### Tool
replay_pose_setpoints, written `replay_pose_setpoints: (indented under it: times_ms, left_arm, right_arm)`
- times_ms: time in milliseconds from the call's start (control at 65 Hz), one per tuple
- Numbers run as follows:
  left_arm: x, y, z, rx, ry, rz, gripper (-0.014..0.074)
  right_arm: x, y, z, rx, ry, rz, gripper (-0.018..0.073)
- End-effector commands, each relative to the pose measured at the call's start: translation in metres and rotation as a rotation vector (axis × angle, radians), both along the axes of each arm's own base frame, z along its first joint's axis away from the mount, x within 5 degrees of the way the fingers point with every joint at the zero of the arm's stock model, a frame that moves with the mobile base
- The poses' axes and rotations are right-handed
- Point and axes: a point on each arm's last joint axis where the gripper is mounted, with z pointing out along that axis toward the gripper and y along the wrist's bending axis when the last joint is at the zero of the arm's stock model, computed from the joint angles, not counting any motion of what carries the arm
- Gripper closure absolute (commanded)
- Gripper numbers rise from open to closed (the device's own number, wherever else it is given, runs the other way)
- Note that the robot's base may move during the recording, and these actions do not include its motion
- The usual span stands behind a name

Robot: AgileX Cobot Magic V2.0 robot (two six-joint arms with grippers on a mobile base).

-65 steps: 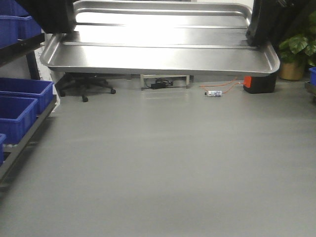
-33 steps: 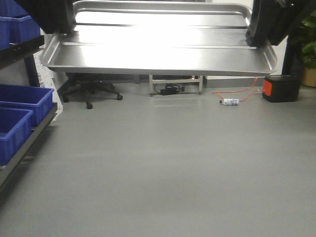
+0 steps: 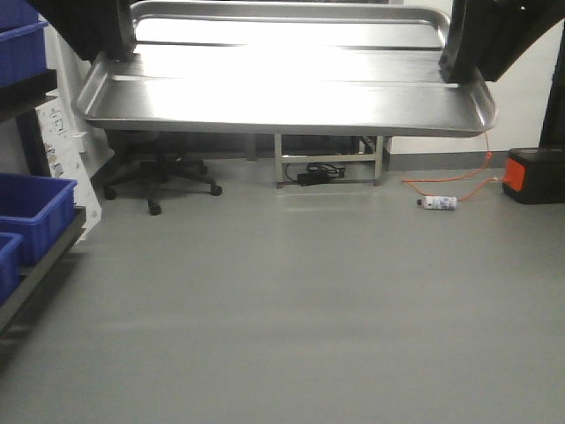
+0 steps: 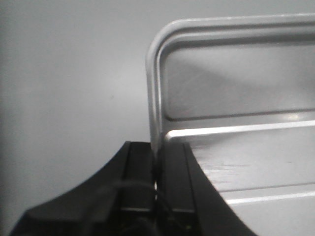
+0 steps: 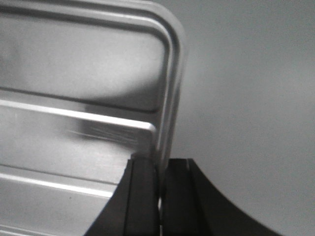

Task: Grab silver tray and place in blue box
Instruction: 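Hold the tray level with both grippers while the base drives to the bins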

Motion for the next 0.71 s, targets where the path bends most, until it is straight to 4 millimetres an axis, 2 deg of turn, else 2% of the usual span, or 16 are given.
replay_pose_setpoints:
  times_ms: [0,692]
  left_arm:
    - [-0.0042,0.0016,0.0227,-0.039,-0.091,-0.038,0.0701]
    - [-0.004,0.0013,0.023,-0.042,-0.096,-0.04,0.0701]
  right_arm:
    - [-0.0003,-0.003,0.0225,0.033,-0.124,0.024,0.0502]
    - [0.0001,-0.0028,0.0218,0.031,-0.121,0.024,0.0502]
